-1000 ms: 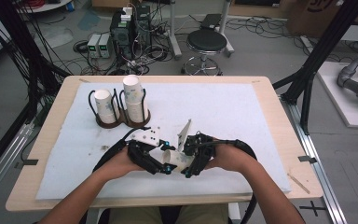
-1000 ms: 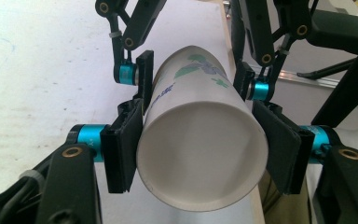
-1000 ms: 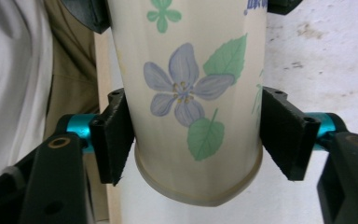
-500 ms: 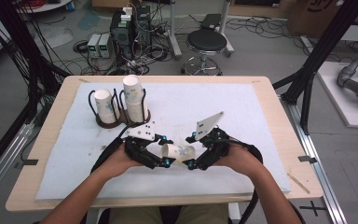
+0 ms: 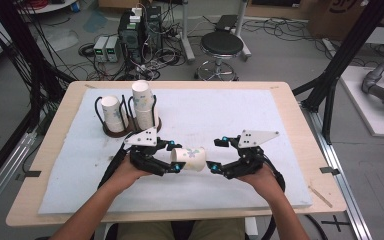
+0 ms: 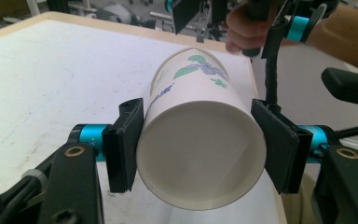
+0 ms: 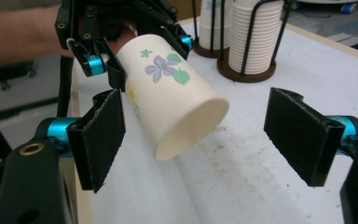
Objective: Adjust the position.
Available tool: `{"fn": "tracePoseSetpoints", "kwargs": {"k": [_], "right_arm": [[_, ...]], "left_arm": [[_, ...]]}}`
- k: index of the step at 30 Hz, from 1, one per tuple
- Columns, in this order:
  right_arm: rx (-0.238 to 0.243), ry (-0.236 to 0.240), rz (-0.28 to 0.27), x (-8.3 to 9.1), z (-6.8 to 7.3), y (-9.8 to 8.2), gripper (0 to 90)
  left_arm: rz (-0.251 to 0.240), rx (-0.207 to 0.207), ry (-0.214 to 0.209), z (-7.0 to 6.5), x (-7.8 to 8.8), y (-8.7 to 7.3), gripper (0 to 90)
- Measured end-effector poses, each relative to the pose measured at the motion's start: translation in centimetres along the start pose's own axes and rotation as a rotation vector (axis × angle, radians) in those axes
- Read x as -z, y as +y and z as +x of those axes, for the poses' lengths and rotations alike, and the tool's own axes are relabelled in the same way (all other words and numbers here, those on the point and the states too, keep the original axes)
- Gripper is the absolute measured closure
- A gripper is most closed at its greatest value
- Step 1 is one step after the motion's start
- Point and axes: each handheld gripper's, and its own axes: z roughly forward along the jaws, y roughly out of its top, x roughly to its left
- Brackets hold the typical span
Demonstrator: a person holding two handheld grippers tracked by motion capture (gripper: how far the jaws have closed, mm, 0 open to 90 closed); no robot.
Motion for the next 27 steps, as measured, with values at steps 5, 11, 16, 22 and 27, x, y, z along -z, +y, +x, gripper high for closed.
{"fn": "tracePoseSetpoints", "kwargs": {"k": [5, 11, 16, 22, 27], "right_arm": [[-0.045, -0.016, -0.072, -0.1, -0.3, -1.8, 21.2], [-0.062, 0.028, -0.059, -0.8, -0.4, -2.6, 21.2], [-0.072, 0.062, -0.055, -1.4, -0.4, -2.7, 21.2], [-0.076, 0.106, -0.055, -1.9, -0.3, -2.7, 21.2], [-0.078, 0.13, -0.057, -2.1, -0.4, -2.8, 21.2]], "left_arm": [[-0.053, -0.003, 0.001, 0.0, 0.0, -0.3, 37.1], [-0.127, -0.02, -0.02, -0.3, 0.0, -0.7, 37.1], [-0.135, -0.032, -0.047, -0.4, 0.0, -0.7, 37.1], [-0.138, -0.034, -0.069, -0.5, -0.1, -0.8, 37.1], [-0.147, -0.042, -0.083, -0.7, -0.2, -0.8, 37.1]]}}
